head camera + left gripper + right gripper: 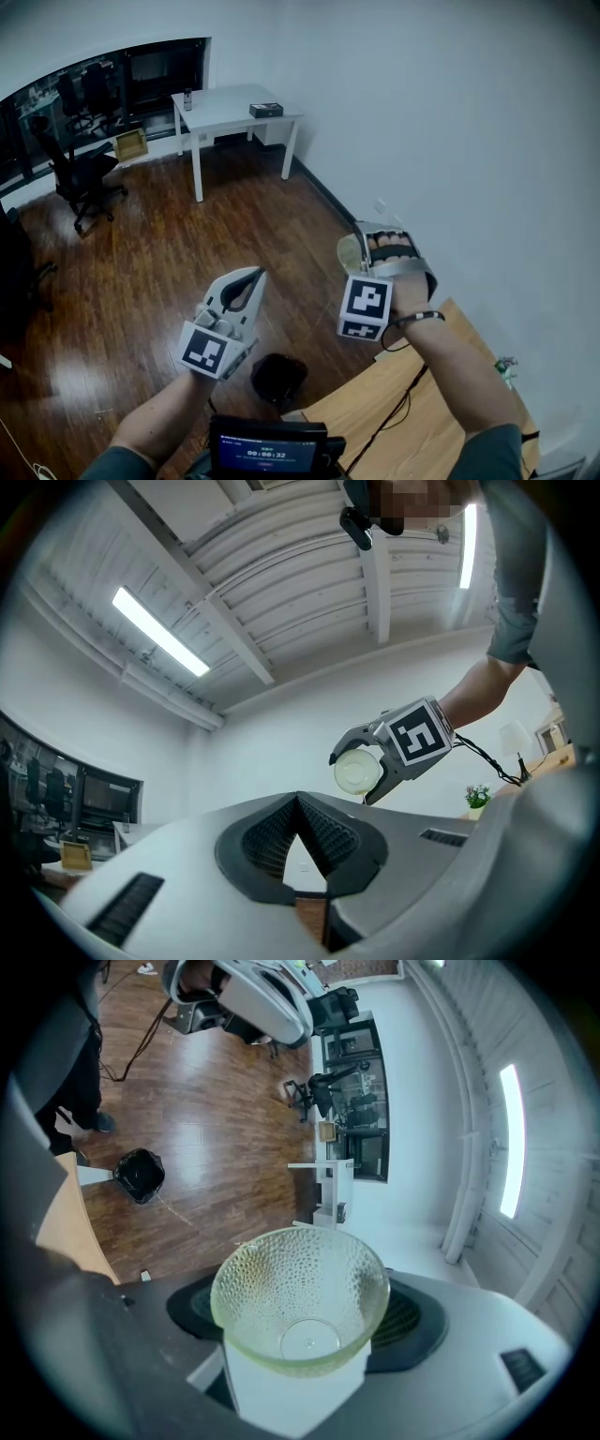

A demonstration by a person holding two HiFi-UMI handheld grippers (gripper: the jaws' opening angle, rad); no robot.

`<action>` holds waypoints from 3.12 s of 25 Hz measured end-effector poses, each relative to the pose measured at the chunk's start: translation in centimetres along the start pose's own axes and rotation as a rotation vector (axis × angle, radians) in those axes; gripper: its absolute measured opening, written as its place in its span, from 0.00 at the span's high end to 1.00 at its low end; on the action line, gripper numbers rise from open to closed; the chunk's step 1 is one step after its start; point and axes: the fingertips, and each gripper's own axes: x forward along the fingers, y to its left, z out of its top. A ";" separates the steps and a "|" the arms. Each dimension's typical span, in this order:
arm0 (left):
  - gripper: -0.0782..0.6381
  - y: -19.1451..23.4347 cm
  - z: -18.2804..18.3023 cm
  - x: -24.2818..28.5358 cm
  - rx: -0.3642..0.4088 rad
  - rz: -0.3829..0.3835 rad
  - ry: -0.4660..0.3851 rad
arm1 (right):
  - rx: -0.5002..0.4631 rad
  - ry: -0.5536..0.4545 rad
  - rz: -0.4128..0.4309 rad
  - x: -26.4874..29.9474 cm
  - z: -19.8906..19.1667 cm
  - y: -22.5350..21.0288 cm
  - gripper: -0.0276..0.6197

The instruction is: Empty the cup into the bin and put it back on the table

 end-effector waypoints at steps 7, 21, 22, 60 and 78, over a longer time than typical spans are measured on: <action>0.90 -0.2 -0.4 0.2 -0.038 0.012 0.007 | -0.021 -0.018 -0.021 -0.5 0.0 -0.3 0.33; 0.90 -0.1 -0.4 0.5 -0.038 0.023 -0.002 | -0.100 -0.048 -0.076 -0.9 0.7 -1.6 0.33; 0.90 -0.1 -0.5 0.5 -0.037 0.023 -0.001 | -0.106 -0.049 -0.081 -0.9 0.7 -1.6 0.33; 0.90 -0.1 0.8 -1.3 -0.039 0.021 -0.018 | -0.411 -0.011 -0.208 -2.8 2.0 -2.8 0.33; 0.90 0.6 0.8 -1.4 -0.041 0.028 -0.009 | -0.411 -0.041 -0.209 -2.6 3.2 -2.9 0.33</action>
